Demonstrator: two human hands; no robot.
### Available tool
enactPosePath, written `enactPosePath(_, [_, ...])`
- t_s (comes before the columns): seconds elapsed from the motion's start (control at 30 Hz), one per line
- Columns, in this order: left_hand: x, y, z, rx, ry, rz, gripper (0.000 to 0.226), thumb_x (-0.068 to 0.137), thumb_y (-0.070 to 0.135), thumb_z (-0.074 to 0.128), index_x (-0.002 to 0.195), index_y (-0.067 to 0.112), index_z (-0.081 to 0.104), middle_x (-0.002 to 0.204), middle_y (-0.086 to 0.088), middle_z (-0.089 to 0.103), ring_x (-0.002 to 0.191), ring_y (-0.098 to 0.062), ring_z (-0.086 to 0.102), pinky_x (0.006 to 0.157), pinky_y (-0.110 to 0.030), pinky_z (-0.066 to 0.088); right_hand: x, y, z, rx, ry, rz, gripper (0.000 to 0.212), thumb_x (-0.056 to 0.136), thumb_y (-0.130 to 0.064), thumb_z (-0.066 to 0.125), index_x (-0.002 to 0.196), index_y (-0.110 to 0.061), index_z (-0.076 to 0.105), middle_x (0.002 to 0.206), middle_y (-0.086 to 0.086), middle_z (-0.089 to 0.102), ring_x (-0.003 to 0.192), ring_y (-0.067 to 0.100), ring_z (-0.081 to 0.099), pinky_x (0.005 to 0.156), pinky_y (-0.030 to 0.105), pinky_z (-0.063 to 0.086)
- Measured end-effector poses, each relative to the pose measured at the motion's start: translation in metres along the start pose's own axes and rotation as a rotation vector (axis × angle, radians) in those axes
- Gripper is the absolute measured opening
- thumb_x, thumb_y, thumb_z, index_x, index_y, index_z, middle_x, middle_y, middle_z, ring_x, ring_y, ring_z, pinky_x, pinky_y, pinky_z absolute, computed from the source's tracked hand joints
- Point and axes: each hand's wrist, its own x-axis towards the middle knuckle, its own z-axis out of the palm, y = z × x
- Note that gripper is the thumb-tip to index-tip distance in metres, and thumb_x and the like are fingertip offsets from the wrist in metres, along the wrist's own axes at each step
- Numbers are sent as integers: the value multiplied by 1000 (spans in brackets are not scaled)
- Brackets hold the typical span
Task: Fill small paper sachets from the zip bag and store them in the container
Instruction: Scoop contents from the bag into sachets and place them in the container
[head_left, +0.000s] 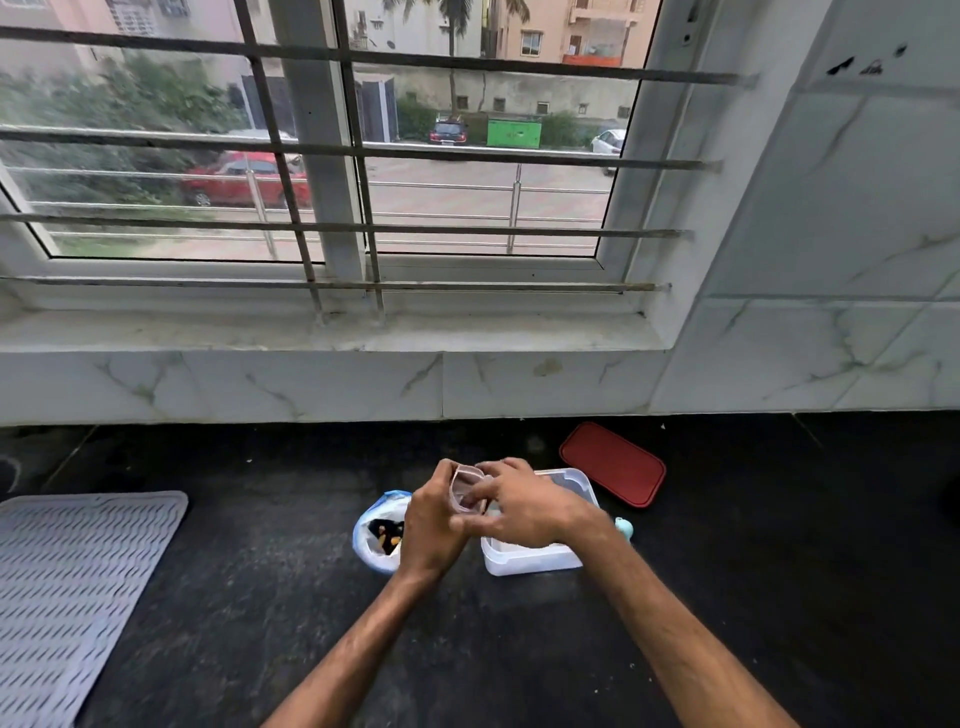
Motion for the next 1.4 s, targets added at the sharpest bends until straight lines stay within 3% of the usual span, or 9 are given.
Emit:
enactPosePath(0.1, [-7,-3,7,53,-24,47,31,70,39,65,93,23,54,79,10,70,71,-9,67,62,-36,53,-1,8,4,-158,42,-39,45,83,-56,64,119,-30,64,150,-3,34,141,21,19,104,52,31])
enactPosePath(0.3, [-16,-7,21,87,-56,114,37,70,26,73,96,31,46,86,5,65,76,-15,62,64,-37,51,4,21,14,-251,34,-85,48,89,-57,53,110,-18,72,139,-1,45,136,21,25,100,49,34])
enactPosePath(0.5, [-34,-3,32,66,73,-6,46,74,20,79,98,37,44,87,14,65,78,-10,62,67,-28,47,-2,41,30,-141,134,-146,23,90,-38,63,111,-32,70,149,-4,37,140,18,24,100,48,39])
enactPosePath(0.6, [-59,-8,45,91,58,30,38,79,27,70,107,38,47,99,14,63,89,-12,61,75,-31,50,-5,50,50,-182,230,-182,18,86,-30,67,103,-34,71,137,-2,49,127,21,40,89,45,44])
enactPosePath(0.73, [-96,-27,56,96,-12,53,63,78,20,78,132,28,47,129,20,54,119,-4,53,98,-22,45,-13,50,81,-268,393,-197,11,71,-29,76,82,-31,72,99,-1,54,93,24,50,67,39,50])
enactPosePath(0.93, [-101,-39,66,154,-4,-31,69,78,23,74,140,15,44,145,9,43,136,-4,39,110,-33,37,-16,63,104,-416,339,-175,20,57,-21,83,70,-26,69,85,-2,56,82,20,56,57,33,46])
enactPosePath(1.1, [-105,-42,65,178,-33,-62,79,76,48,69,143,17,41,147,9,42,137,-1,38,111,-24,36,-14,76,105,-465,231,-212,22,58,-17,84,76,-24,71,84,0,57,84,22,55,61,37,46])
enactPosePath(1.23, [-109,-47,67,179,-53,-132,80,77,40,75,145,23,34,145,13,41,133,2,39,107,-26,42,-15,78,103,-516,175,-295,17,81,-9,69,97,-13,72,100,8,57,98,27,51,77,43,45])
enactPosePath(1.4, [-106,-53,63,230,-138,-154,92,73,40,78,148,20,27,149,11,33,136,0,33,112,-26,36,-14,77,102,-539,142,-345,20,85,-9,65,105,-9,70,104,10,57,101,28,50,81,45,42])
